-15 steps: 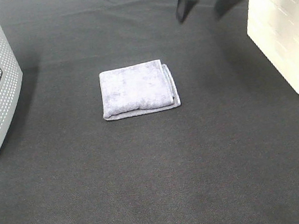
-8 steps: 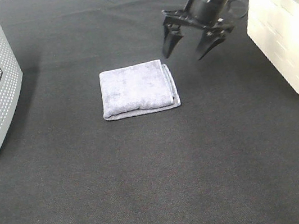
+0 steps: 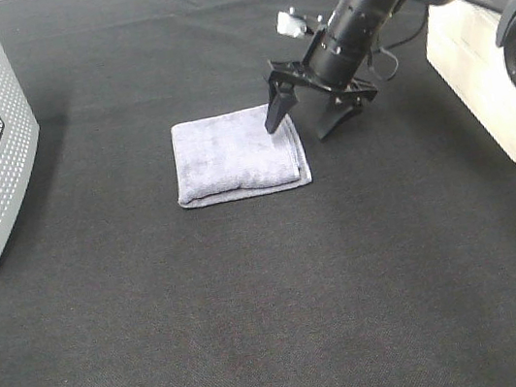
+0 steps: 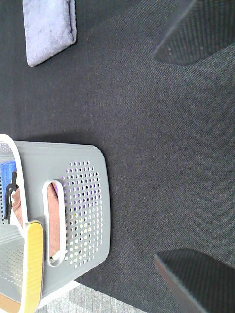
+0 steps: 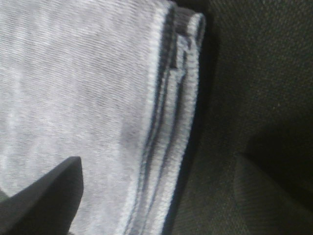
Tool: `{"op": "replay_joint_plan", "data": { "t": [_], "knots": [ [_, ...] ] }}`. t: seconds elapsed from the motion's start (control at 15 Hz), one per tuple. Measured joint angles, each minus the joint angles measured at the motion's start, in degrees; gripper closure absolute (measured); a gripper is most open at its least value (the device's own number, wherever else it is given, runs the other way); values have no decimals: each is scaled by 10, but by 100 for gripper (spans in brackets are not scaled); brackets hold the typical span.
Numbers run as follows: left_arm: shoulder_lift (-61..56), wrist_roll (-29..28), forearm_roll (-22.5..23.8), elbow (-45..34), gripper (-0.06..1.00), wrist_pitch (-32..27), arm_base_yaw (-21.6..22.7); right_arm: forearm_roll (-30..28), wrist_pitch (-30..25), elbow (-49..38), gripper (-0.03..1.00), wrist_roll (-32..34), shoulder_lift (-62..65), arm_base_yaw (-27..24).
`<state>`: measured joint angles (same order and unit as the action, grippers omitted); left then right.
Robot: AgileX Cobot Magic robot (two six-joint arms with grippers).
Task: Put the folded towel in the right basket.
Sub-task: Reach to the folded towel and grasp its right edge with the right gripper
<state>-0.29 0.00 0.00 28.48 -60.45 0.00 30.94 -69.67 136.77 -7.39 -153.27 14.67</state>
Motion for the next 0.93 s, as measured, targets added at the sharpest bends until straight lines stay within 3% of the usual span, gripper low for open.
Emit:
{"op": "replay_joint_plan", "data": {
  "t": [0.27, 0.6, 0.8, 0.87, 0.93],
  "knots": [
    [0, 0, 0, 0, -3, 0, 0, 5, -1, 7, 19, -5, -13, 0],
    [0, 0, 0, 0, -3, 0, 0, 70, -1, 7, 33, -50, -24, 18],
    [0, 0, 0, 0, -3, 0, 0, 70, 2, 7, 55, -50, -24, 23],
    [0, 0, 0, 0, -3, 0, 0, 70, 5, 7, 71, -50, -24, 23],
    [0, 0, 0, 0, -3, 0, 0, 70, 5, 7, 71, -50, -24, 23]
  ]
}}
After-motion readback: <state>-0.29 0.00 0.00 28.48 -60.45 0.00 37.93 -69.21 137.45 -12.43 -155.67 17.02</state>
